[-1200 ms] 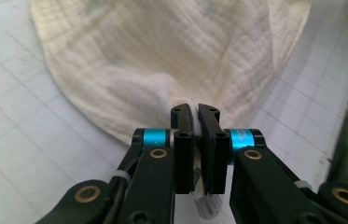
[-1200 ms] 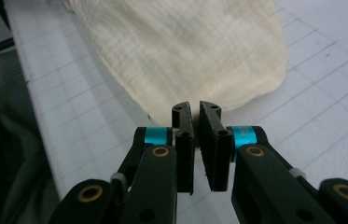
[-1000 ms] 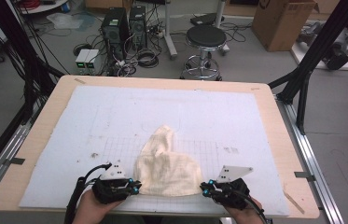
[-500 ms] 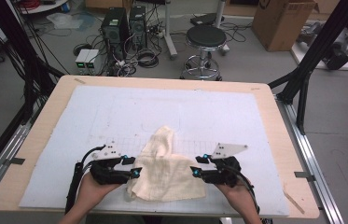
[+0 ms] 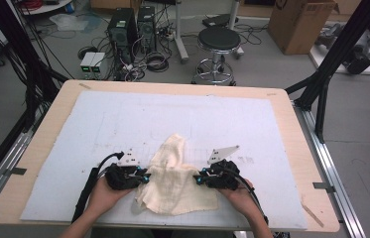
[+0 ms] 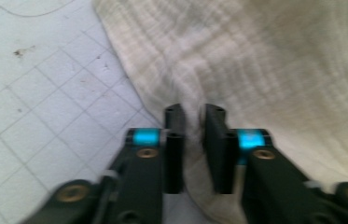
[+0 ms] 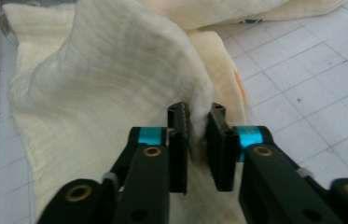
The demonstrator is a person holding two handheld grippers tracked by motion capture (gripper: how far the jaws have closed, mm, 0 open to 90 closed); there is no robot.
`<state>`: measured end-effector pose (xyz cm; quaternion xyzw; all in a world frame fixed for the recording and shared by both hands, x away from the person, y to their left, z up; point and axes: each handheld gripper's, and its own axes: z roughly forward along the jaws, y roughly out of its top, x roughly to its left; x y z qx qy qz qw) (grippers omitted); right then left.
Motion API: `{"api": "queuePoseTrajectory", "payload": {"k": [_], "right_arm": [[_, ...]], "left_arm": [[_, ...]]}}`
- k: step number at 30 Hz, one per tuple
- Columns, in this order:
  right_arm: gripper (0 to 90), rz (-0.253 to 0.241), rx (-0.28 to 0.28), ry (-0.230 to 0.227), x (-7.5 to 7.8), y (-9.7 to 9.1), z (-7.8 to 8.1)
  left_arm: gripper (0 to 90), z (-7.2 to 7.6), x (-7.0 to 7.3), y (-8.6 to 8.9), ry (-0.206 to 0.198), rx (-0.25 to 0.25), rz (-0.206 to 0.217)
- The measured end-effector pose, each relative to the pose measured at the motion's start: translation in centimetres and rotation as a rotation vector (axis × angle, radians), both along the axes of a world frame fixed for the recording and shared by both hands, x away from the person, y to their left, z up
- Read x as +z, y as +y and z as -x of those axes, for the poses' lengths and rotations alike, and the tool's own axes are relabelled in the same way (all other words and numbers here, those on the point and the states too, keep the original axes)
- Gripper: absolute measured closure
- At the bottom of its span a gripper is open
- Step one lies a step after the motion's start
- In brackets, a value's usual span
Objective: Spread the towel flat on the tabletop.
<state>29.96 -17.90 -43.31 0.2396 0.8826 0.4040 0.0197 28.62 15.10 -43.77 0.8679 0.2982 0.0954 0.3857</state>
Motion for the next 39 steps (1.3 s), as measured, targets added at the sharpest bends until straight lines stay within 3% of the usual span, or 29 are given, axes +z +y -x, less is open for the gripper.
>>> {"api": "queuePoseTrajectory", "payload": {"k": [6, 12, 17, 18, 21, 26, 32, 34, 39], "right_arm": [[86.0, -0.035, -0.034, -0.032, 1.4, -1.6, 1.4], [86.0, -0.051, -0.047, -0.066, 2.3, -2.6, 3.2], [85.4, -0.02, -0.009, -0.066, 2.0, -2.0, 5.4], [84.8, -0.015, 0.001, -0.063, 2.0, -1.8, 5.9], [77.2, -0.007, 0.019, -0.058, 2.0, -1.4, 6.7], [64.9, -0.076, 0.014, -0.077, 3.5, -2.0, 6.5], [62.7, -0.159, -0.002, -0.096, 5.5, -2.1, 4.3], [62.7, -0.169, 0.0, -0.075, 5.7, -1.4, 3.3], [60.4, -0.115, 0.051, 0.009, 4.2, 1.5, 1.4]], "left_arm": [[86.4, 1.1, 0.5, 0.5, -0.024, 0.012, 0.008], [86.5, 3.4, 1.2, 2.9, 0.001, 0.055, 0.064], [86.2, 6.1, 1.1, 4.4, 0.035, 0.043, 0.079], [85.3, 6.6, 1.0, 4.5, 0.038, 0.031, 0.077], [68.2, 6.8, 1.4, 4.7, 0.044, 0.018, 0.108], [56.8, 4.7, 3.0, 4.1, 0.013, 0.044, 0.155], [53.7, 1.0, 3.9, 1.7, -0.046, 0.076, 0.19], [53.2, -0.3, 3.6, 0.6, -0.051, 0.07, 0.159], [51.4, -2.8, 2.1, -1.0, -0.019, 0.088, 0.087]]}}
